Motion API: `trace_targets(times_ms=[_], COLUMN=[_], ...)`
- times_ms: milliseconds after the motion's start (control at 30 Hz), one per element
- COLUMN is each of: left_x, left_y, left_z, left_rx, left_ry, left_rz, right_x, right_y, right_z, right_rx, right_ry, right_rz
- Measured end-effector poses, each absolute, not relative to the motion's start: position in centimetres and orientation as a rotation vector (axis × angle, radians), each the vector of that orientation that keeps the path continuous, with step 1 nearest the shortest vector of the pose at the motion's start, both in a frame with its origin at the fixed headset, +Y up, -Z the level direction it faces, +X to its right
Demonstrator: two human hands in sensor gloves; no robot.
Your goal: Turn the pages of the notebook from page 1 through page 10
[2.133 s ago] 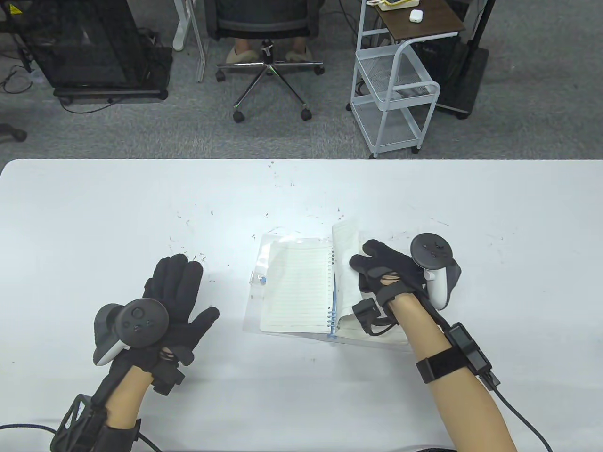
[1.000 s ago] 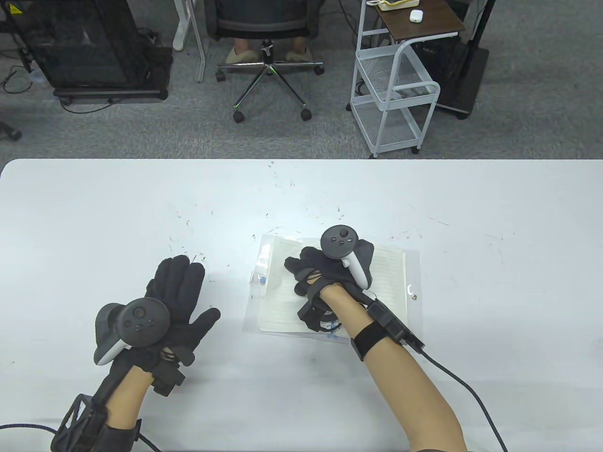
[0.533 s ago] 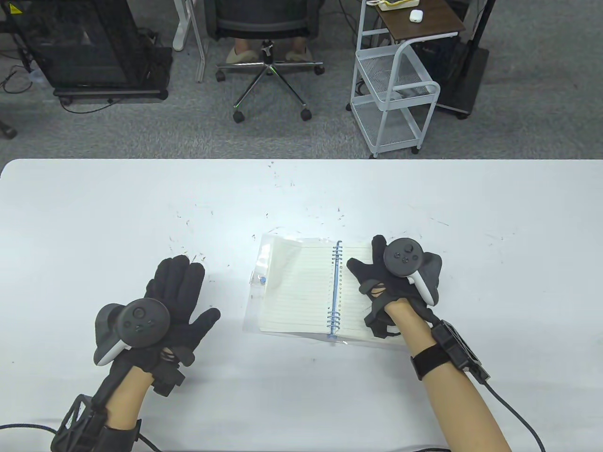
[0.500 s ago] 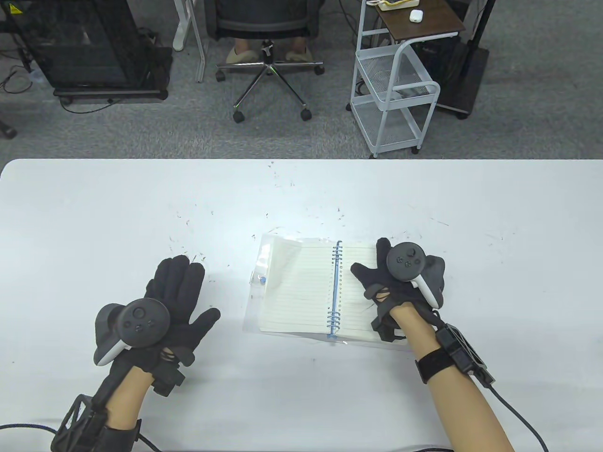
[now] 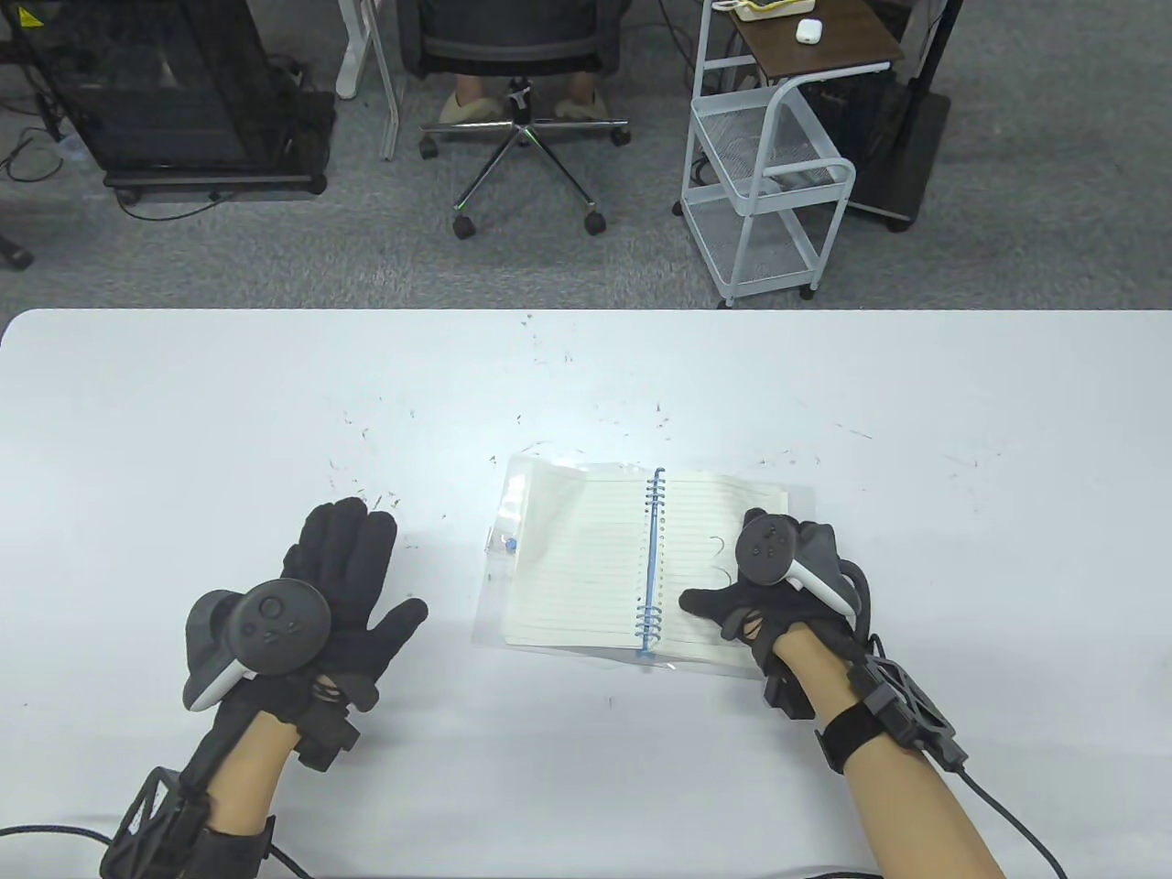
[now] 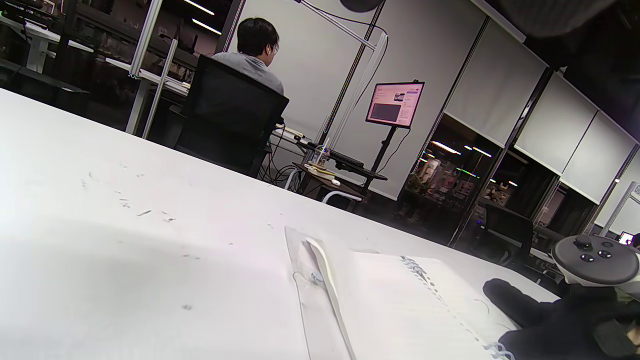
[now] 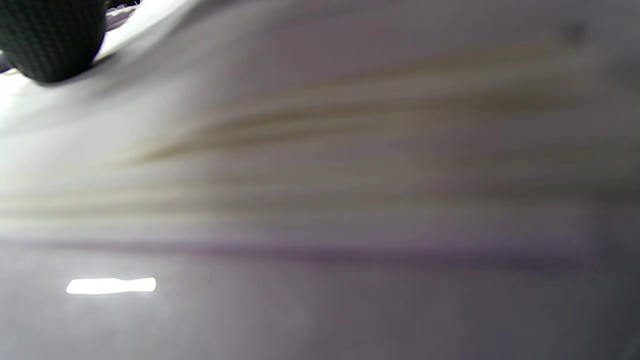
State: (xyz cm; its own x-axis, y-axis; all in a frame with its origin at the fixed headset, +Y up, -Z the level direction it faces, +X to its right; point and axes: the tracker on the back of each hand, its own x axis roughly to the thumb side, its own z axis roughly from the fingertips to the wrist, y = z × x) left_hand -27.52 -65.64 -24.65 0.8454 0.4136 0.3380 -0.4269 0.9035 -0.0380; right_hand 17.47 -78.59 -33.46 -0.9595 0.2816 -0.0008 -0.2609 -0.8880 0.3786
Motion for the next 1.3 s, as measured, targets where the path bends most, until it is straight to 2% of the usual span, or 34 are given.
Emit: trace_targets(times_ms=[200, 300, 567, 800, 933, 1100, 1300], left_x=[-27.5, -27.5, -27.5, -27.5, -27.5, -27.6, -27.7], left_y=[-65.7, -65.8, -65.7, -65.7, -65.7, -65.7, -65.7], left_z=[-24.6, -24.6, -24.6, -24.6, -24.6, -24.6, -24.6], left_rx=[0.032, 0.033, 0.035, 0.037, 0.037, 0.042, 0.036], left_ry=[-0.346, -0.344, -0.339, -0.339, -0.339, -0.334, -0.333], left_rz=[0.443, 0.442, 0.444, 0.445, 0.445, 0.450, 0.448], right_x=[16.5, 15.9, 15.0, 17.2, 19.4, 21.5, 21.9], right_y=[-77.9, -77.1, -75.0, -73.1, -72.4, -72.7, -73.0], right_z=[-33.2, -33.0, -32.5, -32.6, -32.7, -32.4, -32.2], right_rx=[0.090, 0.104, 0.108, -0.024, -0.139, -0.325, -0.349], right_ry=[0.466, 0.342, 0.292, 0.252, 0.148, 0.094, 0.121], right_rz=[2.778, 2.783, 2.718, 2.475, 2.294, 2.046, 1.970])
